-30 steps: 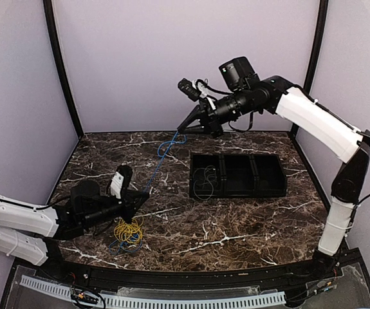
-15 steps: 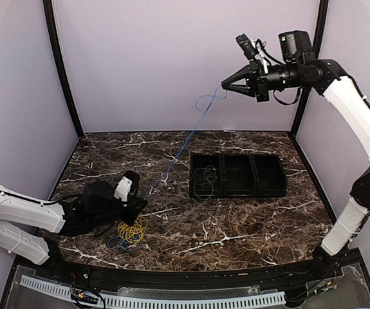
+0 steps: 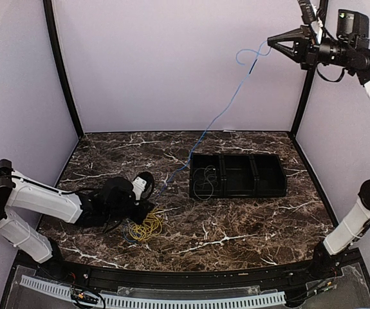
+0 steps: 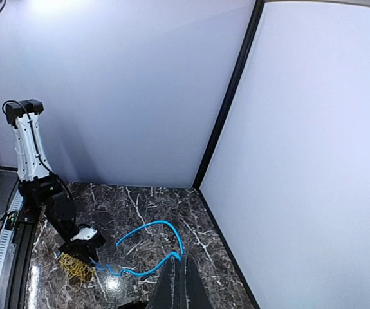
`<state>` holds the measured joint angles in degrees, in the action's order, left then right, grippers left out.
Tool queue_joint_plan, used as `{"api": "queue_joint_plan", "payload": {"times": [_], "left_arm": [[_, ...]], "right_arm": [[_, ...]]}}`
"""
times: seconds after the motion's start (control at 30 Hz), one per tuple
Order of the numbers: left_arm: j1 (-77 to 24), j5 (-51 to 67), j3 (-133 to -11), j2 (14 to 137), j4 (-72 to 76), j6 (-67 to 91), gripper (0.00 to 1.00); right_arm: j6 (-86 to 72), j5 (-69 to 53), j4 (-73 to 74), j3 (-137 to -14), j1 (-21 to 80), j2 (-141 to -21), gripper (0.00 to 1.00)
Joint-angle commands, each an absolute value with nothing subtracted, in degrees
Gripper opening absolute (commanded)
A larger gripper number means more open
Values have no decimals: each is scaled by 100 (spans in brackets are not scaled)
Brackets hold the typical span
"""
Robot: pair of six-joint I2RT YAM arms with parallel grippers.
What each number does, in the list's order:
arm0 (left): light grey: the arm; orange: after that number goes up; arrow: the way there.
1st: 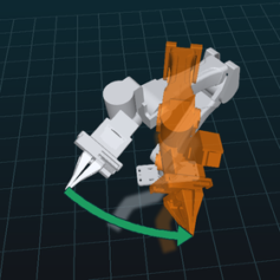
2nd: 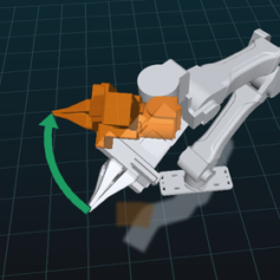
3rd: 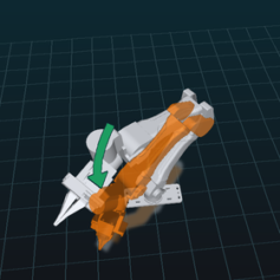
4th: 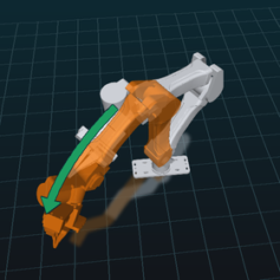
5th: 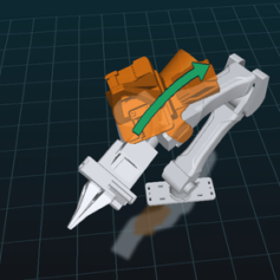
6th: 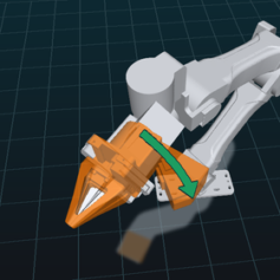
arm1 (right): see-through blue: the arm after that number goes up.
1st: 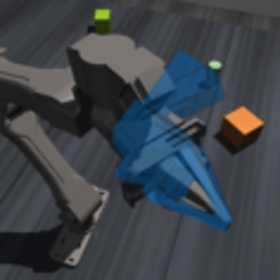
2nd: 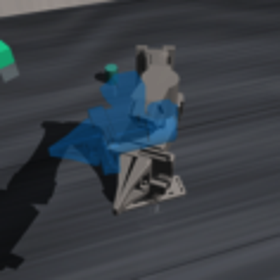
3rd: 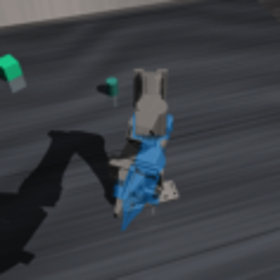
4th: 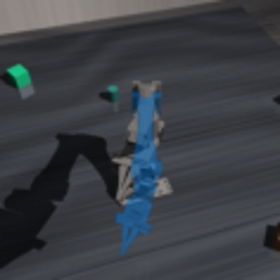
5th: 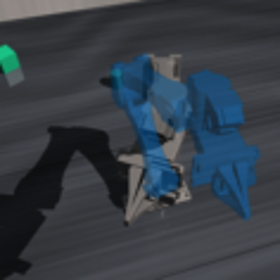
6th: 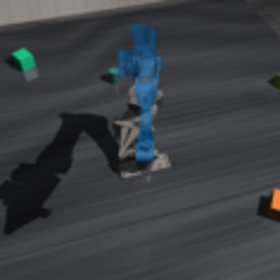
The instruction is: Untangle the cables
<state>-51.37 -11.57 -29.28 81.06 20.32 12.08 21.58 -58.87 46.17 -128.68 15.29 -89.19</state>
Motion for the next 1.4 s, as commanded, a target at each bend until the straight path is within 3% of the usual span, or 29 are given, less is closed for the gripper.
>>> {"api": "queue_joint_plan", "payload": {"times": [0.0,0.23,0.5,0.83,1.2,1.37], "left_arm": [[-5131,-1184,-3359,8521,1439,1145,24],[-5130,-1163,-3577,8778,1098,1108,26],[-5132,-1174,-3442,8428,1009,1207,26],[-5133,-1202,-3406,7739,825,1719,38],[-5132,-1800,-3354,6867,695,1756,42],[-5133,-1871,-3311,6813,715,1812,42]], "right_arm": [[1584,-6579,4049,-13452,850,-8873,0],[940,-7176,3494,-13470,58,-8725,0],[934,-6485,3168,-12838,53,-8606,0],[627,-6108,2295,-11819,53,-8663,0],[632,-5945,2025,-11245,53,-8782,0],[694,-5908,1745,-10312,53,-8699,0]]}}
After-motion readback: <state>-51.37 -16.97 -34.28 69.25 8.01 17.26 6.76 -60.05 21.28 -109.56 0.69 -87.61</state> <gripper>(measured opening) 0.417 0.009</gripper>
